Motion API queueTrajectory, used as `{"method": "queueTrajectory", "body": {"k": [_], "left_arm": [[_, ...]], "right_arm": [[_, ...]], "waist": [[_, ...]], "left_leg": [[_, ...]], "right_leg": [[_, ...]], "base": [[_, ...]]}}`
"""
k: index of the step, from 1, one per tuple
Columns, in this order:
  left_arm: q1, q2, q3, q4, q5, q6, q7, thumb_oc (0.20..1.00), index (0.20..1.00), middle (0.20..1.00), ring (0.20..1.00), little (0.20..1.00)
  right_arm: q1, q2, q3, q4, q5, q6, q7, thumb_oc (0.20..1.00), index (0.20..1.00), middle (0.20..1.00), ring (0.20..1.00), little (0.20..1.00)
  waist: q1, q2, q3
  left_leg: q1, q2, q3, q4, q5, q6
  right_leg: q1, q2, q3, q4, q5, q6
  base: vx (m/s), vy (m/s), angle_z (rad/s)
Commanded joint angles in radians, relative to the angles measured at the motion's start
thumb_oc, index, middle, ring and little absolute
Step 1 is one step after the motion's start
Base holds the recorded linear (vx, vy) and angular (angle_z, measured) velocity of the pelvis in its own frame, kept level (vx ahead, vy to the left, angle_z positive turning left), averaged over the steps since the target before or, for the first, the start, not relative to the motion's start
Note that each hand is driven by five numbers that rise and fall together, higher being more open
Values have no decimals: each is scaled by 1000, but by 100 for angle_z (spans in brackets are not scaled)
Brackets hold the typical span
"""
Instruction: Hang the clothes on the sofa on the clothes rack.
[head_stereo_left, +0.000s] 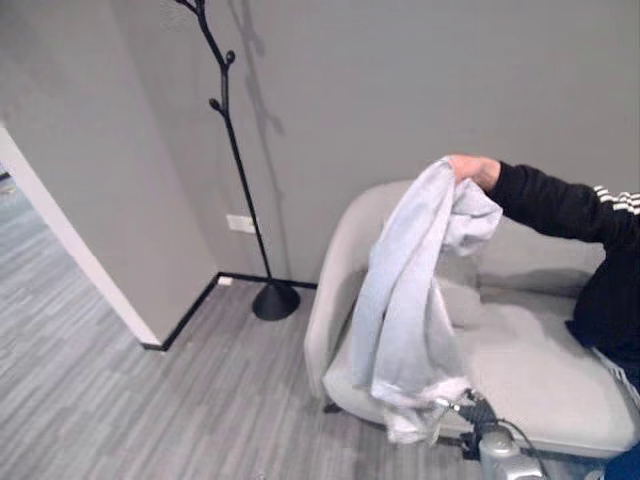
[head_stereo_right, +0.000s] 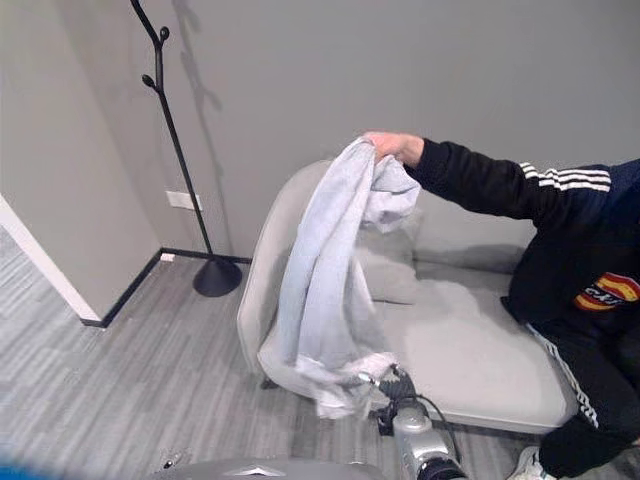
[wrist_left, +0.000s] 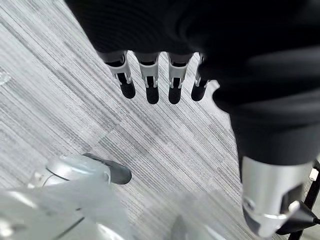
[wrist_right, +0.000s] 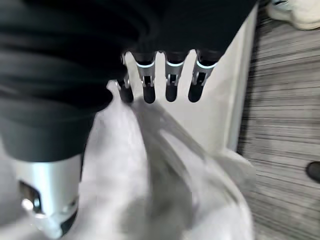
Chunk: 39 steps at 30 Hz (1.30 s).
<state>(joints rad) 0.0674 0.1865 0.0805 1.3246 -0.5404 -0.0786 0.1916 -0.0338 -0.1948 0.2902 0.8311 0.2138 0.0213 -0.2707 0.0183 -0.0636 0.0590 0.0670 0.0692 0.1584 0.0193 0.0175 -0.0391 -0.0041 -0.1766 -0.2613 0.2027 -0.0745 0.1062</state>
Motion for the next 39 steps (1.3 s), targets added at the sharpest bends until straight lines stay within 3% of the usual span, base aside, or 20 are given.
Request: {"method": "queueTrajectory", "body": {"k": [1, 10, 25, 30, 32, 34, 35, 36, 37, 38, 39], "left_arm": [[-72, -15, -53, -14, 15, -22, -7, 1000, 1000, 1000, 1000, 1000], [-86, -35, -134, -16, 75, -19, -38, 1000, 1000, 1000, 1000, 1000], [-74, -47, -141, -8, 75, -14, -49, 1000, 1000, 1000, 1000, 1000], [-75, -56, -146, -19, 46, -18, -47, 1000, 1000, 1000, 1000, 1000], [-77, -64, -149, -34, 20, -26, -41, 1000, 1000, 1000, 1000, 1000], [-86, -68, -163, -60, 4, -31, -39, 1000, 1000, 1000, 1000, 1000], [-86, -68, -163, -60, 4, -31, -39, 1000, 1000, 1000, 1000, 1000], [-96, -70, -171, -66, -9, -36, -36, 1000, 1000, 1000, 1000, 1000], [-102, -71, -168, -65, -26, -38, -32, 1000, 1000, 1000, 1000, 1000], [-104, -70, -155, -67, -53, -46, -20, 1000, 1000, 1000, 1000, 1000], [-103, -70, -155, -67, -53, -46, -20, 1000, 1000, 1000, 1000, 1000]], "right_arm": [[-64, 20, 17, -52, -21, -41, -3, 1000, 1000, 1000, 1000, 1000], [-32, 37, 38, 82, -36, -32, 30, 1000, 1000, 1000, 1000, 1000], [-26, 17, 33, 111, -76, -31, 20, 1000, 1000, 1000, 1000, 1000], [-37, 13, 45, 114, -89, -33, 13, 1000, 1000, 1000, 1000, 1000], [-47, 4, 53, 92, -83, -36, 9, 1000, 1000, 1000, 1000, 1000], [-57, -5, 58, 81, -63, -39, 6, 1000, 1000, 1000, 1000, 1000], [-57, -5, 58, 81, -63, -39, 6, 1000, 1000, 1000, 1000, 1000], [-68, -14, 56, 94, -42, -39, 6, 1000, 1000, 1000, 1000, 1000], [-73, -14, 52, 108, -32, -39, 4, 1000, 1000, 1000, 1000, 1000], [-79, -17, 47, 117, -20, -37, 4, 1000, 1000, 1000, 1000, 1000], [-79, -17, 47, 117, -19, -37, 4, 1000, 1000, 1000, 1000, 1000]], "waist": [[-29, -8, 13], [-36, -3, -14], [-30, -2, -30], [-17, -9, -19], [-10, -14, 8], [0, -11, 44], [0, -11, 44], [5, -7, 69], [5, -5, 69], [5, -9, 55], [8, -11, 58]], "left_leg": [[43, -64, 21, -12, -141, 60], [38, -36, 3, -37, -115, 27], [48, -2, -4, -52, -92, -12], [2, 17, -16, 56, -118, -24], [-66, 25, -16, 199, -143, -35], [-172, 43, -40, 400, -94, -61], [-172, 43, -40, 400, -94, -61], [-224, 56, -80, 485, -31, -81], [-231, 71, -84, 447, -23, -84], [-211, 118, -74, 317, -44, -78], [-204, 117, -70, 311, -42, -78]], "right_leg": [[-40, -24, -16, 60, 20, 17], [18, 6, -24, -51, 10, 2], [83, 44, -25, -148, 8, -14], [104, 54, -17, -186, 13, -25], [113, 60, -11, -195, 2, -41], [131, 69, -14, -203, -6, -65], [131, 69, -14, -203, -6, -65], [158, 79, -15, -221, -13, -74], [163, 77, -19, -230, -14, -69], [165, 59, -23, -240, -15, -51], [168, 58, -21, -240, -15, -50]], "base": [[24, -78, 1], [41, -72, 5], [18, -51, 0], [-24, -59, 1], [-87, -68, 1], [-82, -60, 25], [-13, -5, 41], [41, 48, 20], [167, 138, -2], [158, 123, -19], [194, 161, -18]]}}
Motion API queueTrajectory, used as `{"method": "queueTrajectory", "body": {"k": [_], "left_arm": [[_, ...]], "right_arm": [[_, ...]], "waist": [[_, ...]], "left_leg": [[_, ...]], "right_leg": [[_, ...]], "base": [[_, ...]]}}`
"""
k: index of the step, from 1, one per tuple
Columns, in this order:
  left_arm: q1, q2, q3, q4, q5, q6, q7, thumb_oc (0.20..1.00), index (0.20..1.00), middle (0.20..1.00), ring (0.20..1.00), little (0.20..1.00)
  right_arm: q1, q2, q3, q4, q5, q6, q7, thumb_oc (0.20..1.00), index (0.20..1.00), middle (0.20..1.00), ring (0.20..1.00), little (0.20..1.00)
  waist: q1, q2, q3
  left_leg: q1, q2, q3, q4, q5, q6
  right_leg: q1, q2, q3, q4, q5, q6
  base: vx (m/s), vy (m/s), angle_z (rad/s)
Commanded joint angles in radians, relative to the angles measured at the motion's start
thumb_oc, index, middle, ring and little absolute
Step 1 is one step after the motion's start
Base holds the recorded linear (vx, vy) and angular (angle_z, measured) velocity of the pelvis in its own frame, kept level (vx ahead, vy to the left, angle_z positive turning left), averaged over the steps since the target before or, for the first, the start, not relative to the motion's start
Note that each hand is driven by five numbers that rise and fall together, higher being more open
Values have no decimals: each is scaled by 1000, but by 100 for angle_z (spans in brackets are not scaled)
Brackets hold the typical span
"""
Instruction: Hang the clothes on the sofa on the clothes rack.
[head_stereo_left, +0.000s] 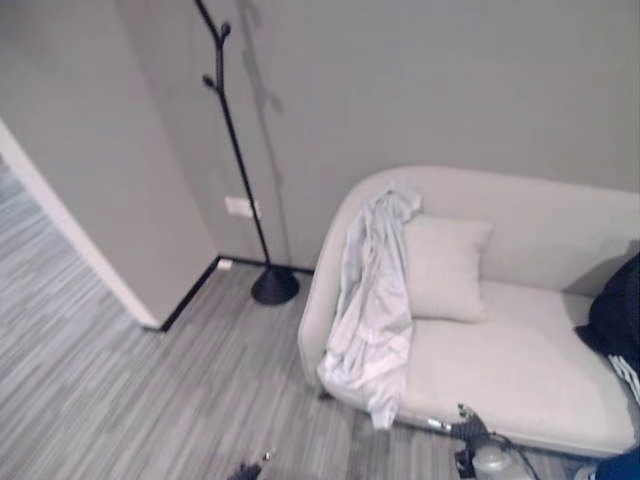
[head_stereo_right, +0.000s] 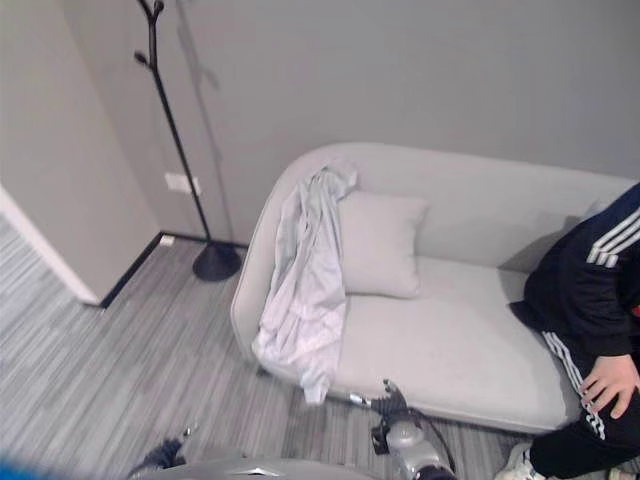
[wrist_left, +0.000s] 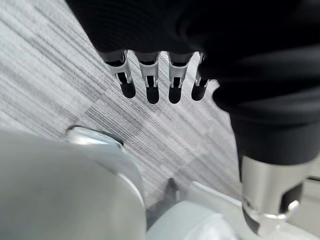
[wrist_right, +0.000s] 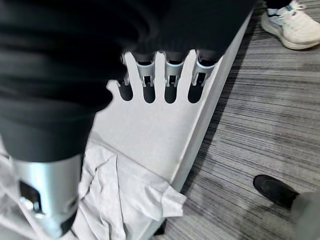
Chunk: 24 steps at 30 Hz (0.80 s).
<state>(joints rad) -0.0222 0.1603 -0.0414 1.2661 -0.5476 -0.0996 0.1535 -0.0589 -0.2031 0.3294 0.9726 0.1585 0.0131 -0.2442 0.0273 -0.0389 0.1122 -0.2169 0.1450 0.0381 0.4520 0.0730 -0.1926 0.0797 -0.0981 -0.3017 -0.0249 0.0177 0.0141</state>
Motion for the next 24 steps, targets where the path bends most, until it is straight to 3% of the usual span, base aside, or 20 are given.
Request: {"method": "queueTrajectory", "body": {"k": [1, 4, 7, 9, 11, 14, 17, 20, 21, 22, 24], "left_arm": [[-14, -44, -27, -9, -62, -29, 27, 1000, 1000, 1000, 1000, 1000], [-36, -53, -56, -2, -58, -30, 34, 1000, 1000, 1000, 1000, 1000], [-28, -54, -51, 9, -57, -31, 22, 1000, 1000, 1000, 1000, 1000], [-32, -34, -52, 20, -36, -30, 17, 1000, 1000, 1000, 1000, 1000], [-63, 1, -62, 14, 13, -30, 22, 1000, 1000, 1000, 1000, 1000], [-73, 9, -68, 7, 26, -31, 28, 1000, 1000, 1000, 1000, 1000], [-82, 14, -101, 11, 97, -18, 16, 1000, 1000, 1000, 1000, 1000], [-83, 18, -106, 14, 113, -14, 17, 1000, 1000, 1000, 1000, 1000], [-80, 19, -110, 4, 118, -10, 21, 1000, 1000, 1000, 1000, 1000], [-79, 19, -110, 3, 118, -10, 21, 1000, 1000, 1000, 1000, 1000], [-68, 17, -106, -5, 129, -10, 26, 1000, 1000, 1000, 1000, 1000]], "right_arm": [[-55, -10, 5, -29, 46, -31, -24, 1000, 1000, 1000, 1000, 1000], [-57, -13, -15, -22, 114, -48, -17, 1000, 1000, 1000, 1000, 1000], [-36, -10, -42, 1, 111, -48, -16, 1000, 1000, 1000, 1000, 1000], [-22, 3, -59, -3, 90, -42, -19, 1000, 1000, 1000, 1000, 1000], [-45, 24, -18, -44, 22, -39, -16, 1000, 1000, 1000, 1000, 1000], [-54, 27, -8, -79, 3, -38, -21, 1000, 1000, 1000, 1000, 1000], [-56, 25, -11, -120, -8, -39, -24, 1000, 1000, 1000, 1000, 1000], [-51, 23, -6, -133, -29, -33, -29, 1000, 1000, 1000, 1000, 1000], [-50, 18, 2, -134, -57, -23, -36, 1000, 1000, 1000, 1000, 1000], [-50, 18, 2, -135, -58, -23, -36, 1000, 1000, 1000, 1000, 1000], [-45, 10, 11, -136, -108, -19, -49, 1000, 1000, 1000, 1000, 1000]], "waist": [[2, -33, -1], [10, 0, 11], [3, 25, -9], [2, 6, -28], [7, -35, -32], [7, -48, -31], [-16, -58, -29], [-25, -57, -22], [-27, -47, -7], [-27, -48, -3], [-23, -34, 8]], "left_leg": [[86, 76, 41, -240, -61, 70], [42, 177, 4, -506, 87, 23], [52, 186, 40, -492, 105, 0], [33, 134, 54, -410, 58, 19], [13, 70, 107, -350, -8, 70], [6, 42, 129, -343, -25, 92], [10, -22, 153, -331, -76, 137], [28, -48, 167, -330, -101, 161], [56, -64, 179, -328, -136, 176], [60, -67, 179, -327, -139, 177], [107, -90, 208, -350, -165, 202]], "right_leg": [[84, -27, 19, -15, -110, 55], [119, -44, 37, -23, -145, 89], [158, -75, 41, -19, -151, 114], [161, -150, 50, 6, -124, 141], [75, -232, 79, 81, -65, 169], [33, -256, 85, 120, -25, 178], [-21, -301, 91, 200, 63, 186], [-50, -326, 82, 259, 97, 181], [-63, -356, 38, 321, 118, 172], [-60, -359, 39, 324, 117, 174], [-63, -376, -51, 392, 99, 163]], "base": [[133, 151, -26], [259, 319, 5], [406, 414, 29], [480, 493, -94], [267, 457, -6], [75, 190, -14], [144, 320, -27], [94, 203, -17], [79, 143, 3], [105, 229, 4], [93, 208, -13]]}}
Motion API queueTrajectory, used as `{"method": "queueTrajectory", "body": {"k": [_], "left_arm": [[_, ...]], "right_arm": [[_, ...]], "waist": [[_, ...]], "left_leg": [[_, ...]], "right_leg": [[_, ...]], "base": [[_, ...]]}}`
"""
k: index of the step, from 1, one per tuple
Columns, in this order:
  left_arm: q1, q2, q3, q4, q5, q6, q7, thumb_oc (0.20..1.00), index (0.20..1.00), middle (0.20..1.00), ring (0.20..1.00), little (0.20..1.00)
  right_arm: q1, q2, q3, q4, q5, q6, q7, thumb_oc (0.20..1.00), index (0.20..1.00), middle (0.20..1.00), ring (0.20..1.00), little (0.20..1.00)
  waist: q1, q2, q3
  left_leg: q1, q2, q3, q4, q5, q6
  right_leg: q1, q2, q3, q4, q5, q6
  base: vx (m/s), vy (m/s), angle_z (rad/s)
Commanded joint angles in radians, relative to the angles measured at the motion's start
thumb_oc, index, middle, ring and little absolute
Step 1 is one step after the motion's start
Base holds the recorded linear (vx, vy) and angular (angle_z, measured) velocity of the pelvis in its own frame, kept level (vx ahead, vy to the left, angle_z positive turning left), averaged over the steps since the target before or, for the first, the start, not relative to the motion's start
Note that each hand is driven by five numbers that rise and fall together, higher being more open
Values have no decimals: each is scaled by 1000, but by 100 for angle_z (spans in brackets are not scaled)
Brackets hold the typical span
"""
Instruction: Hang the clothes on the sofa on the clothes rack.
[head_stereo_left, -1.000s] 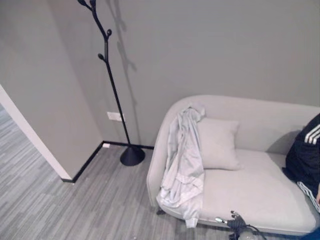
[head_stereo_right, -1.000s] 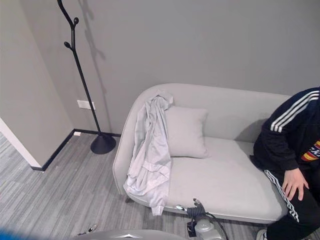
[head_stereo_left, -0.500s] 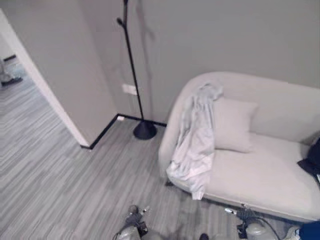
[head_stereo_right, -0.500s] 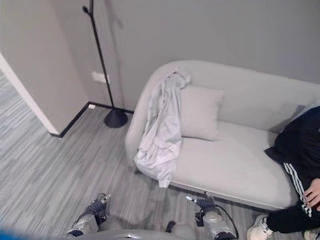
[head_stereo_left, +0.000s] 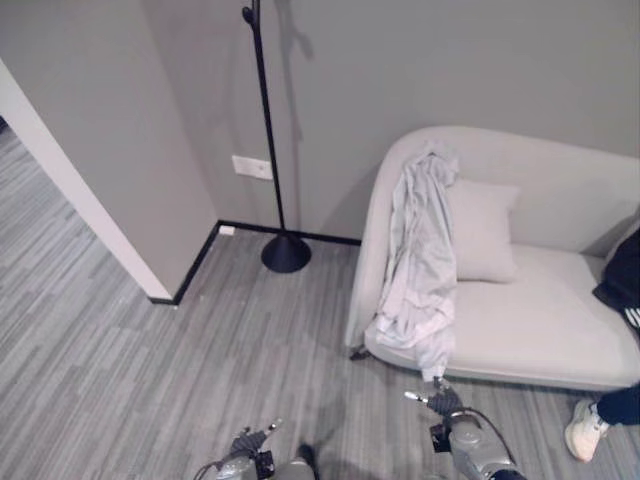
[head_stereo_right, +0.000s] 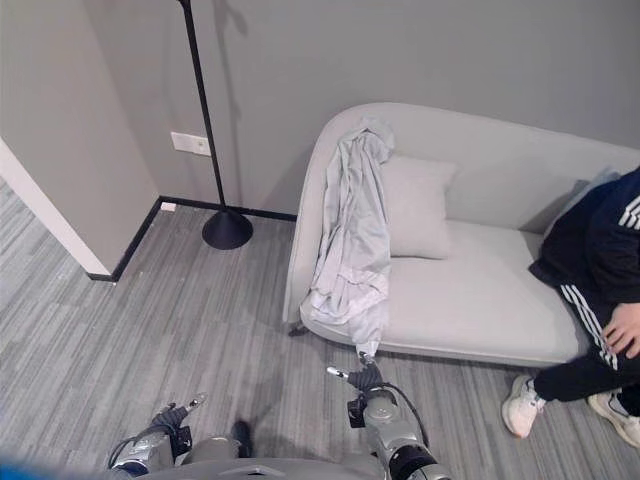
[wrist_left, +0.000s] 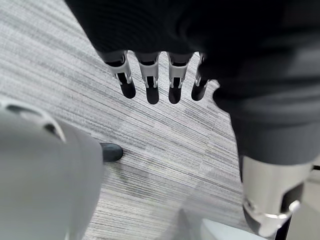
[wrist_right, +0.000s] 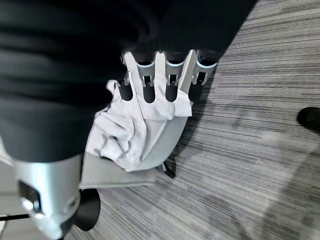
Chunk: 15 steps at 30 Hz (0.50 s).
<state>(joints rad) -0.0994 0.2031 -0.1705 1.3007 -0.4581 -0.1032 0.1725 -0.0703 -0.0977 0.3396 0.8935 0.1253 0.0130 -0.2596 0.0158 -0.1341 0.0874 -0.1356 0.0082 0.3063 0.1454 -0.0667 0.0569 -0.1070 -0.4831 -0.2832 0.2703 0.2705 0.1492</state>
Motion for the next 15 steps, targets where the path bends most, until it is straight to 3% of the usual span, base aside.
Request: {"method": "queueTrajectory", "body": {"k": [1, 2, 3, 4, 6, 9, 10, 15], "left_arm": [[9, -26, 23, -40, 40, -6, 7, 1000, 1000, 1000, 1000, 1000], [17, -23, 26, -41, 41, -9, 7, 1000, 1000, 1000, 1000, 1000], [17, -23, 26, -41, 41, -9, 7, 1000, 1000, 1000, 1000, 1000], [21, -25, 39, -39, 25, -15, 14, 1000, 1000, 1000, 1000, 1000], [20, -28, 44, -38, 18, -16, 17, 1000, 1000, 1000, 1000, 1000], [14, -36, 55, -20, 13, -10, 22, 1000, 1000, 1000, 1000, 1000], [11, -43, 52, -19, 25, -10, 25, 1000, 1000, 1000, 1000, 1000], [5, -50, 44, -33, 52, -12, 25, 1000, 1000, 1000, 1000, 1000]], "right_arm": [[-33, -96, 1, -57, -75, -19, -34, 1000, 1000, 1000, 1000, 1000], [-31, -103, 1, -72, -90, -20, -46, 1000, 1000, 1000, 1000, 1000], [-31, -103, 1, -72, -90, -20, -46, 1000, 1000, 1000, 1000, 1000], [-45, -116, -7, -94, -96, -26, -67, 1000, 1000, 1000, 1000, 1000], [-56, -121, -13, -102, -95, -29, -77, 1000, 1000, 1000, 1000, 1000], [-79, -132, -15, -134, -86, -30, -93, 1000, 1000, 1000, 1000, 1000], [-83, -135, -14, -144, -82, -26, -95, 1000, 1000, 1000, 1000, 1000], [-73, -136, -17, -175, -77, -19, -84, 1000, 1000, 1000, 1000, 1000]], "waist": [[-12, 61, 34], [-16, 63, 35], [-15, 63, 35], [-18, 78, 41], [-19, 85, 48], [-35, 91, 70], [-50, 90, 78], [-79, 80, 89]], "left_leg": [[28, 46, -60, -45, -25, -48], [52, 37, -52, -70, -24, -44], [52, 37, -52, -70, -24, -44], [80, 38, -38, -93, -27, -46], [91, 41, -34, -98, -30, -48], [151, 36, -16, -126, -41, -54], [184, 36, -17, -141, -48, -63], [219, 46, -23, -143, -58, -84]], "right_leg": [[124, 8, -69, 98, -155, 29], [104, 64, -60, 91, -207, 13], [104, 64, -60, 91, -207, 13], [58, 120, -74, 65, -271, -3], [38, 135, -87, 50, -286, -4], [-10, 175, -114, -60, -256, 4], [-30, 193, -86, -148, -213, 19], [-85, 168, -23, -283, -114, 49]], "base": [[133, 173, -46], [67, 56, -42], [116, 103, -40], [49, 41, -10], [73, 14, -47], [119, -38, -54], [173, -70, -6], [187, -140, 3]]}}
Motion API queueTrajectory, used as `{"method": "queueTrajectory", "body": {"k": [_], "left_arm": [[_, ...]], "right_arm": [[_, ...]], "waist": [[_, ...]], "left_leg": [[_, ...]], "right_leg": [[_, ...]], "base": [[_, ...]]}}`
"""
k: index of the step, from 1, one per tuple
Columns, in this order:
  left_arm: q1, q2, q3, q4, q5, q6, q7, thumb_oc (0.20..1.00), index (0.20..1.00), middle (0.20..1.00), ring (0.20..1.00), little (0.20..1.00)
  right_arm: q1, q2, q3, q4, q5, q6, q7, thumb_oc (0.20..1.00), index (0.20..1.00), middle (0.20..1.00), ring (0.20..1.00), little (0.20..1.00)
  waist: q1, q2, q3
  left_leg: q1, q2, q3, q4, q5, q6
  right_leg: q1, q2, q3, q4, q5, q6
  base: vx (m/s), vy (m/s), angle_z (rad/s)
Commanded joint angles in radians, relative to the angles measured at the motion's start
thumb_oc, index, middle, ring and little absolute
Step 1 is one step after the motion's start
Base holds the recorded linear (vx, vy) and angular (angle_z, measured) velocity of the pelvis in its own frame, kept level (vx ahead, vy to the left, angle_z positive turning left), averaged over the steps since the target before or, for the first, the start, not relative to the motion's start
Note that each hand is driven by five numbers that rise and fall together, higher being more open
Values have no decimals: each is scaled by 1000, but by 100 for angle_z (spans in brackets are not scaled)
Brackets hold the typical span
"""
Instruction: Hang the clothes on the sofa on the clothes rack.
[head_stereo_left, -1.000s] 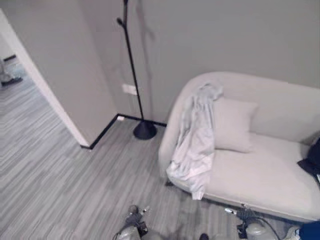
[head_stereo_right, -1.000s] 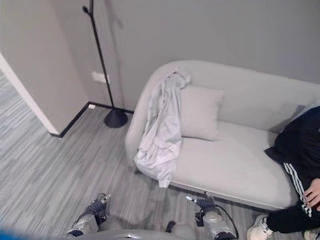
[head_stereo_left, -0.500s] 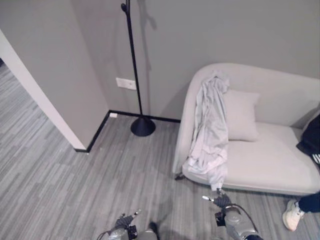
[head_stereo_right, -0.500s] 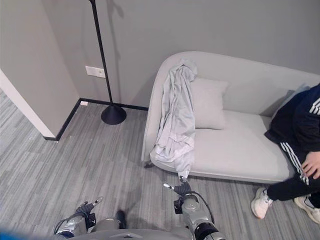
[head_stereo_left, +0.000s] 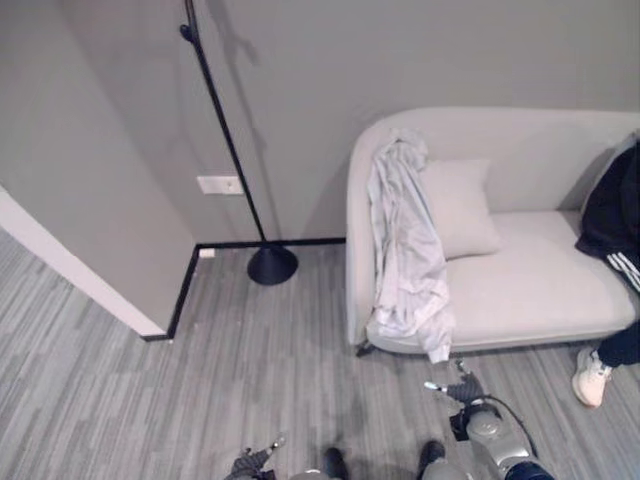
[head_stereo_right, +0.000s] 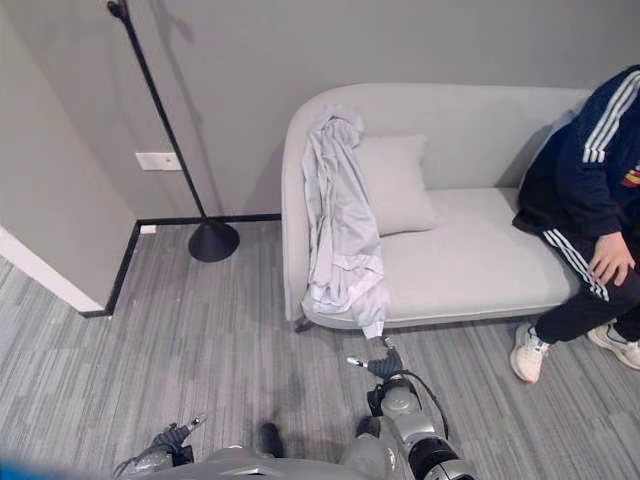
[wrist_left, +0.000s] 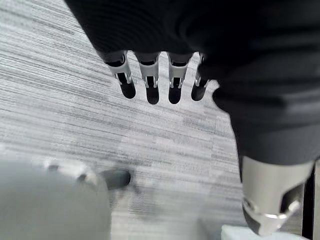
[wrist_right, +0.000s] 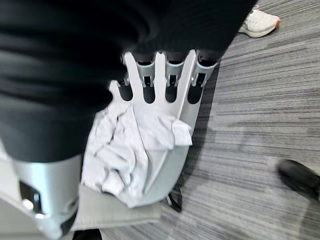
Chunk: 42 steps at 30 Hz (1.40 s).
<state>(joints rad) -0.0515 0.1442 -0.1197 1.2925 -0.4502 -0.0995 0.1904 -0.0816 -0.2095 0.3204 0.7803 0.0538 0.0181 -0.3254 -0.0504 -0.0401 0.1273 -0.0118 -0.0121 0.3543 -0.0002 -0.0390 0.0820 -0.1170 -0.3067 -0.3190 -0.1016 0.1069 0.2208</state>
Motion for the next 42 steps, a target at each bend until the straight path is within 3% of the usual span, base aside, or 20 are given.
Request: {"method": "queueTrajectory", "body": {"k": [1, 3, 5, 6, 7, 10, 11, 13, 14, 17, 18, 19, 20, 22, 24, 25, 31, 38, 42], "left_arm": [[-39, 8, -8, -29, 52, -17, 5, 1000, 1000, 1000, 1000, 1000], [-22, 3, 7, -22, 61, -15, -2, 1000, 1000, 1000, 1000, 1000], [1, -13, 31, -13, 23, -15, 5, 1000, 1000, 1000, 1000, 1000], [1, -13, 31, -13, 23, -15, 5, 1000, 1000, 1000, 1000, 1000], [2, -22, 30, -12, 5, -15, 5, 1000, 1000, 1000, 1000, 1000], [-9, -24, 28, -27, -19, -21, 3, 1000, 1000, 1000, 1000, 1000], [-9, -24, 28, -27, -19, -21, 3, 1000, 1000, 1000, 1000, 1000], [-18, -25, 9, -62, -30, -27, 1, 1000, 1000, 1000, 1000, 1000], [-15, -25, 4, -72, -31, -27, 0, 1000, 1000, 1000, 1000, 1000], [-12, -29, -6, -88, -32, -30, 0, 1000, 1000, 1000, 1000, 1000], [-8, -34, -19, -113, -42, -36, -2, 1000, 1000, 1000, 1000, 1000], [-1, -34, -17, -121, -56, -40, -2, 1000, 1000, 1000, 1000, 1000], [2, -34, -14, -130, -76, -45, 1, 1000, 1000, 1000, 1000, 1000], [5, -34, -13, -140, -91, -45, 3, 1000, 1000, 1000, 1000, 1000], [8, -36, -17, -155, -110, -52, 14, 1000, 1000, 1000, 1000, 1000], [9, -41, -29, -166, -119, -56, 11, 1000, 1000, 1000, 1000, 1000], [10, -43, -30, -170, -145, -63, 20, 1000, 1000, 1000, 1000, 1000], [12, -36, -25, -129, -119, -60, 11, 1000, 1000, 1000, 1000, 1000], [0, -8, -52, -94, -23, -58, -2, 1000, 1000, 1000, 1000, 1000]], "right_arm": [[-57, -25, 2, -67, -11, -22, -13, 1000, 1000, 1000, 1000, 1000], [-36, -30, 0, -67, -33, -24, 1, 1000, 1000, 1000, 1000, 1000], [-26, -52, 2, -85, -51, -34, 0, 1000, 1000, 1000, 1000, 1000], [-26, -52, 2, -86, -51, -34, 0, 1000, 1000, 1000, 1000, 1000], [-32, -63, -8, -80, -39, -44, -10, 1000, 1000, 1000, 1000, 1000], [-38, -81, -11, -63, -36, -59, -22, 1000, 1000, 1000, 1000, 1000], [-38, -82, -11, -63, -36, -59, -22, 1000, 1000, 1000, 1000, 1000], [-38, -93, -9, -47, -25, -69, -28, 1000, 1000, 1000, 1000, 1000], [-34, -98, -11, -38, -24, -69, -30, 1000, 1000, 1000, 1000, 1000], [-35, -112, -16, -9, -26, -69, -38, 1000, 1000, 1000, 1000, 1000], [-44, -119, -21, 15, -16, -71, -44, 1000, 1000, 1000, 1000, 1000], [-50, -119, -35, 37, 12, -79, -40, 1000, 1000, 1000, 1000, 1000], [-54, -120, -40, 47, 25, -81, -41, 1000, 1000, 1000, 1000, 1000], [-60, -121, -42, 51, 32, -82, -44, 1000, 1000, 1000, 1000, 1000], [-72, -116, -33, 55, 33, -89, -48, 1000, 1000, 1000, 1000, 1000], [-80, -109, -21, 61, 30, -92, -46, 1000, 1000, 1000, 1000, 1000], [-72, -98, 9, 96, 11, -86, -31, 1000, 1000, 1000, 1000, 1000], [-67, -99, 27, 135, 13, -80, 22, 1000, 1000, 1000, 1000, 1000], [-85, -75, 21, 220, 16, -79, 21, 1000, 1000, 1000, 1000, 1000]], "waist": [[-14, -16, 49], [-13, -27, 18], [-18, -4, -12], [-19, -4, -12], [-19, 15, -24], [-10, 30, -35], [-11, 31, -36], [5, 22, -32], [14, 17, -25], [28, 9, -10], [41, 4, 2], [48, -1, 2], [56, 3, 5], [64, 1, 7], [81, 1, 15], [92, 11, 22], [114, 35, 30], [137, 43, 22], [156, 20, -15]], "left_leg": [[109, 70, -76, 6, -95, -117], [174, 78, -108, 11, -135, -139], [211, 144, -133, 25, -147, -163], [210, 145, -133, 25, -147, -164], [201, 187, -149, 58, -122, -184], [163, 237, -180, 158, -14, -220], [162, 238, -181, 160, -15, -221], [91, 290, -206, 346, 100, -233], [68, 295, -225, 419, 131, -230], [38, 306, -233, 502, 154, -221], [-7, 294, -224, 503, 121, -208], [-43, 291, -199, 430, 81, -200], [-64, 301, -191, 395, 53, -214], [-92, 298, -179, 345, 48, -215], [-141, 260, -215, 198, 108, -216], [-153, 247, -264, 125, 153, -229], [-175, 264, -308, -19, 231, -241], [-179, 282, -336, -30, 244, -254], [-196, 251, -288, 26, 224, -245]], "right_leg": [[-79, -18, 19, 73, 63, -16], [-52, -31, 9, 91, 73, -12], [-52, 9, -4, 162, 22, -38], [-52, 10, -5, 163, 21, -38], [-37, 46, -24, 177, -21, -62], [1, 110, -40, 157, -61, -104], [2, 111, -42, 156, -61, -105], [71, 168, -50, 110, -106, -157], [98, 185, -47, 96, -118, -176], [149, 206, -49, 69, -142, -193], [177, 210, -44, 54, -156, -196], [195, 209, -45, 47, -165, -188], [214, 213, -40, 44, -182, -181], [223, 211, -38, 45, -189, -181], [234, 212, -29, 55, -195, -182], [261, 224, -17, 61, -212, -181], [308, 251, 23, 131, -283, -187], [373, 247, 64, 151, -329, -166], [388, 185, 65, 125, -310, -136]], "base": [[301, -258, 46], [567, -375, 75], [423, -338, 71], [235, -272, 44], [202, -272, 23], [196, -288, 0], [112, -213, -2], [188, -383, -17], [206, -389, -15], [118, -168, -10], [211, -198, -3], [245, -154, 1], [170, -67, 20], [88, -3, 23], [126, 34, 22], [212, 40, 2], [199, 53, -19], [222, 103, -24], [314, 207, -19]]}}
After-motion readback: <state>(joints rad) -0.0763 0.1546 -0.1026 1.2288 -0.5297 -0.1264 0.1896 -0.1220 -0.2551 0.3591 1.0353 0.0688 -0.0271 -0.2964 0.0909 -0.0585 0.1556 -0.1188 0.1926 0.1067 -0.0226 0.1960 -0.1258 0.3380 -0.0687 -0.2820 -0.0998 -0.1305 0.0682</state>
